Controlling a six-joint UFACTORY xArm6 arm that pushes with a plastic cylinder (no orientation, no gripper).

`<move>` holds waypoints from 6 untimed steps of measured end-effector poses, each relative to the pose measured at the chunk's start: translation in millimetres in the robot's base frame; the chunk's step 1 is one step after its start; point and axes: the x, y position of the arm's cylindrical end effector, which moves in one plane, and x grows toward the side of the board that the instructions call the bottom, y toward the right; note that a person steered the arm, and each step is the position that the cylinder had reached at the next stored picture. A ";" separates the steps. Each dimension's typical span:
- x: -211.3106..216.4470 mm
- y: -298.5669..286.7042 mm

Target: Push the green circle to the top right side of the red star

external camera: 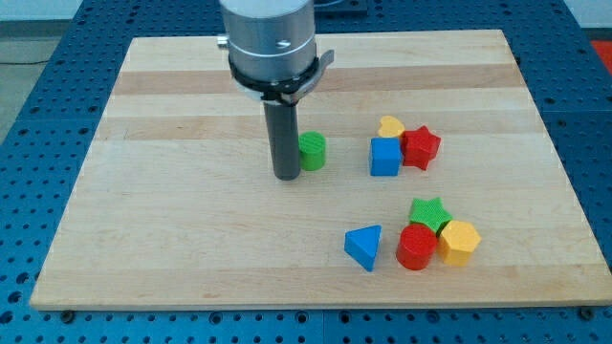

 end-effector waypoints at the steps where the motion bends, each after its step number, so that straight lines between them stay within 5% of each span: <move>1: -23.5 6.3; 3: -54.8 24.1; 6: -24.3 40.9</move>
